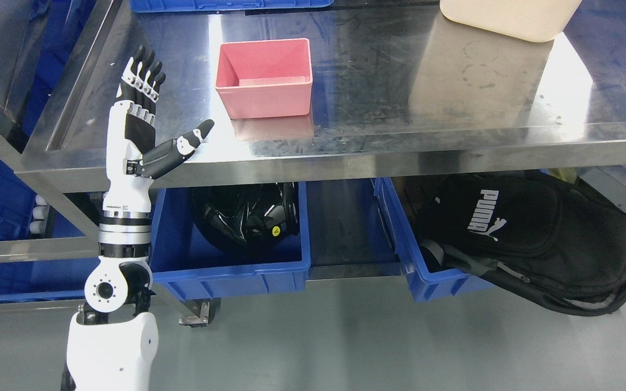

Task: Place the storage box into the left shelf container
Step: 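Reach the left hand forward toward the pink box on the table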

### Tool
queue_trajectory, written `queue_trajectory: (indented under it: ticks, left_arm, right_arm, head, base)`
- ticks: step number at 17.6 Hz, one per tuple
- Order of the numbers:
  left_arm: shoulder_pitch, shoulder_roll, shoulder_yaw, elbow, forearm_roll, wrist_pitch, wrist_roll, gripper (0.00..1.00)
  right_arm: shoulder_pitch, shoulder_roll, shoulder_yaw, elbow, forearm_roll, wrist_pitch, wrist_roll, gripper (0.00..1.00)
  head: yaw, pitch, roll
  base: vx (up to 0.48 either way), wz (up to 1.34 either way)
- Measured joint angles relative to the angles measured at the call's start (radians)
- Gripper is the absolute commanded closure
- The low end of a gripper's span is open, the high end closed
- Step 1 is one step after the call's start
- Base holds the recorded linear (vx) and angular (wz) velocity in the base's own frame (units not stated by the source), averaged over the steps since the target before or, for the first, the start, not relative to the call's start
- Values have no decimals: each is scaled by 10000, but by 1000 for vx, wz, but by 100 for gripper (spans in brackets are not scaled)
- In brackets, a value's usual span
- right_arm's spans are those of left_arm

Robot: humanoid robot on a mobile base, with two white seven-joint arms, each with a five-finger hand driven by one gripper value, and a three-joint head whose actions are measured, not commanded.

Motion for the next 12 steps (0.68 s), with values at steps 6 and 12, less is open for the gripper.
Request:
queue_trajectory:
  ticks: [6, 12]
  left_arm:
    - [-1271, 140, 755, 37, -16, 1131, -1351, 0]
    - [-2952, 1607, 613, 376, -403, 1447, -3180, 0]
  right_arm:
    - [0, 0, 0, 0, 0, 0, 0, 0]
    - [0, 0, 0, 0, 0, 0, 2, 0]
  head:
    - [0, 0, 0]
    - [0, 0, 0]
  base:
    - [0, 0]
    - [0, 0]
